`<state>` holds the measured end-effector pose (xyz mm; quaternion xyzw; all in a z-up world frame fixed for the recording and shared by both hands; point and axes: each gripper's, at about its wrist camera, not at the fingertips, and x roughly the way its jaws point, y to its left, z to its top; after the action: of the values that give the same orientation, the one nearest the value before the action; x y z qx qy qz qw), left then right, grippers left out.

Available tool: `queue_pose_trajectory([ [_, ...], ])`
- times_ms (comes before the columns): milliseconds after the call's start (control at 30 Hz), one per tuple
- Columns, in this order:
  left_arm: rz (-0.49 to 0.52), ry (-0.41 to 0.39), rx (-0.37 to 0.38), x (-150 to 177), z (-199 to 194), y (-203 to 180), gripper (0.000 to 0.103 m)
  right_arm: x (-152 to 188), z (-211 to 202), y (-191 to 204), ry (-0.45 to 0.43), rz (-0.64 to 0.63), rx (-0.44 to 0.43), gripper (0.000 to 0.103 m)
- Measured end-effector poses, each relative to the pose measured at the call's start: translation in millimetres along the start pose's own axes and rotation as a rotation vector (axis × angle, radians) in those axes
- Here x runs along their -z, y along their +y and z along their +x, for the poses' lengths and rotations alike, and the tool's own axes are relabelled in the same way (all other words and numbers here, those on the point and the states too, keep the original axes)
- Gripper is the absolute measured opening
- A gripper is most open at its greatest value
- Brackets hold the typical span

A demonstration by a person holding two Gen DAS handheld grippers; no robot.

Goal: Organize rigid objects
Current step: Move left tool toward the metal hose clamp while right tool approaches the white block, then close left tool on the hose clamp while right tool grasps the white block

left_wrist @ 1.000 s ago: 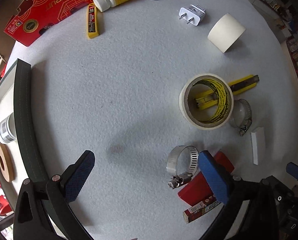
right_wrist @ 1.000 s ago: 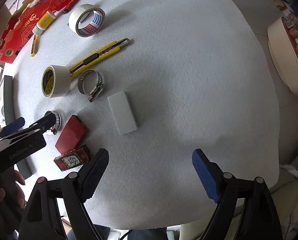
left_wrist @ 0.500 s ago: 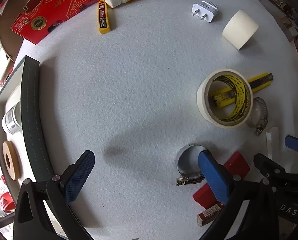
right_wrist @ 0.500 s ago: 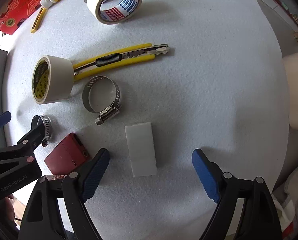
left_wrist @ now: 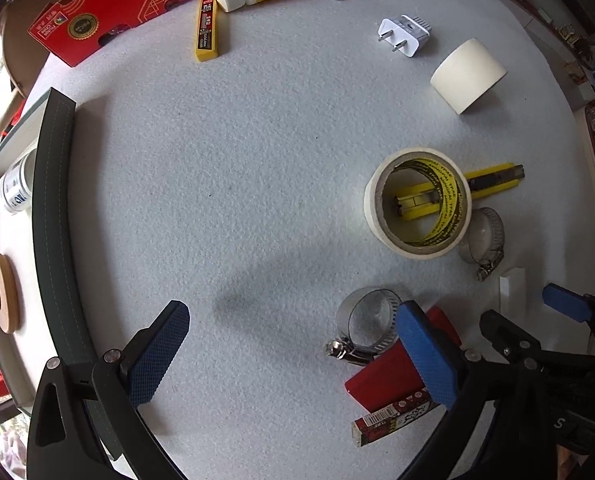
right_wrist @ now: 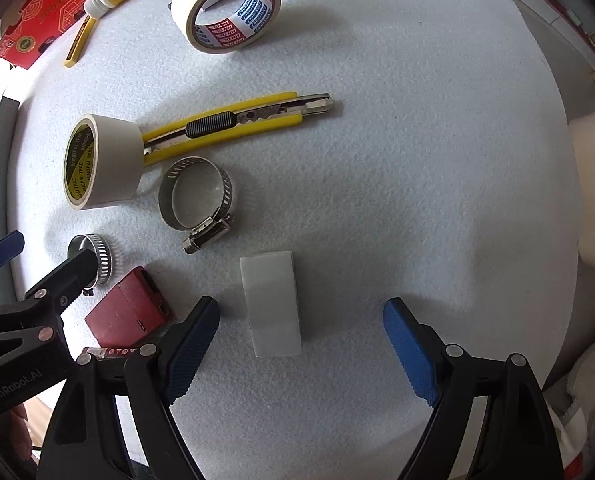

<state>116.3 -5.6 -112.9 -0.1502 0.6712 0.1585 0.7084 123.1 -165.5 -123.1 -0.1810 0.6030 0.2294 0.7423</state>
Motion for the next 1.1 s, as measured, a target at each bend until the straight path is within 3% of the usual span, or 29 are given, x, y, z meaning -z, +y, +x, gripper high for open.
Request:
queue_pose_trajectory([
  [233, -0.014, 0.055, -0.018, -6, 11, -12, 0.103, 0, 2, -13, -0.004, -0.022, 0.004, 0.084],
  [367, -0.023, -0.015, 0.007, 7, -9, -11, 0.103, 4, -8, -23, -0.022, 0.025, -0.072, 0.082],
  [633, 0.028, -0.002, 0.066, -8, -1, -40, 0.103, 11, -16, -43, -0.033, 0.012, -0.051, 0.081],
  [700, 0.035, -0.019, 0.045, -14, -1, -42, 0.103, 13, -17, -48, -0.033, 0.022, -0.048, 0.081],
  [767, 0.044, -0.009, -0.041, -21, 4, -38, 0.103, 17, -20, -52, -0.031, 0.025, -0.046, 0.081],
  [900, -0.003, -0.001, 0.000, -22, 9, -19, 0.103, 17, -22, -48, -0.036, 0.011, -0.048, 0.081],
  [1100, 0.019, 0.001, 0.010, -12, 17, -34, 0.103, 10, -6, -27, -0.022, -0.040, -0.012, 0.081],
])
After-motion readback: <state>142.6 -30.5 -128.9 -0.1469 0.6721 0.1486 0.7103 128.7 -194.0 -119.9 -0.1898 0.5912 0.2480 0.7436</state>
